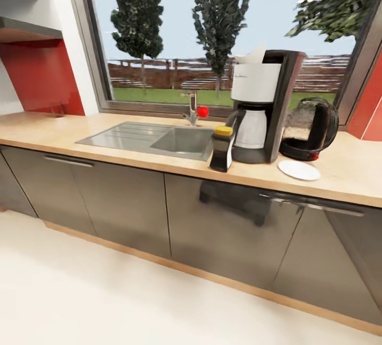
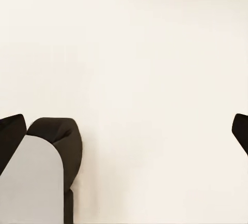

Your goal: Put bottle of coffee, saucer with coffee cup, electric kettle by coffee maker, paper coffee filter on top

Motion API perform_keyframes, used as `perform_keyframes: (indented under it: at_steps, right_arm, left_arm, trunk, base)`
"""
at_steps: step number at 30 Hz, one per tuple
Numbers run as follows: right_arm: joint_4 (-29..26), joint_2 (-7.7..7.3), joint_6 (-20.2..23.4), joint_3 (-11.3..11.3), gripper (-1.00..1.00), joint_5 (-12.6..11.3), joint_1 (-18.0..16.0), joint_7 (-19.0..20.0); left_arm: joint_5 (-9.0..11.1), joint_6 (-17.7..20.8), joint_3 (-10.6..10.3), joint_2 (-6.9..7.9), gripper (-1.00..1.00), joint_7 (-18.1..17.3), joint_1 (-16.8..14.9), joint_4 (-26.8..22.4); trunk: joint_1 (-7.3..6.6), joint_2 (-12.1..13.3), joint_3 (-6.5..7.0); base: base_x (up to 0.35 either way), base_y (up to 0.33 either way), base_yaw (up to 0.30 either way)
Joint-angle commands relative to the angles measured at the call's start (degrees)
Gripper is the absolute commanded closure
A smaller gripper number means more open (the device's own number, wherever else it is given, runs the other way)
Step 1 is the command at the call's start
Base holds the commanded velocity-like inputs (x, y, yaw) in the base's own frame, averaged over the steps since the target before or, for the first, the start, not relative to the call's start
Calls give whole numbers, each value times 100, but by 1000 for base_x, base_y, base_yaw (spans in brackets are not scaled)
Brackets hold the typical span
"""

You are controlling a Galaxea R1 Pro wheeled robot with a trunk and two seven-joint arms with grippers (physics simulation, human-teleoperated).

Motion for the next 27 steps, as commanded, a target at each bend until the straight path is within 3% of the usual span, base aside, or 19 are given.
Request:
perform_keyframes:
  at_steps: [1, 8, 15, 18, 20, 23, 27]
  right_arm:
    - [4, 2, -34, -46, -100, 63, -6, 24]
    - [4, 2, -34, -46, -100, 61, -6, -280]
    - [4, 7, -34, -46, -100, 61, -7, -327]
    - [6, 90, -38, -40, -100, 118, -6, -343]
    - [5, 164, -40, -38, -100, 309, -6, -433]
    - [11, 315, -35, -37, -100, 1106, -7, -935]
    - [13, 382, -44, -38, -100, 1335, -7, -1092]
  left_arm:
    - [18, -13, -18, 1, -100, -3, 4, -12]
    - [18, -8, -18, 1, -100, -3, 4, -14]
    - [18, -8, -18, 1, -100, -3, 4, -9]
    - [19, -8, -18, 1, -100, -3, 4, -7]
    - [18, -8, -18, 1, -100, -3, 4, -6]
    - [18, -8, -18, 1, -100, -3, 4, -6]
    - [20, -8, -18, 2, -100, -3, 4, -11]
  trunk:
    - [3, -2, -4]
    - [3, -2, -4]
    - [3, -2, -4]
    - [3, -2, -4]
    - [3, -2, -4]
    - [3, -2, -4]
    - [3, -2, -4]
  base:
    - [313, 44, 209]
    - [304, 90, 246]
    - [81, 49, 269]
    - [13, 8, 271]
    - [6, 4, 272]
    - [86, 49, 256]
    - [241, 151, 164]
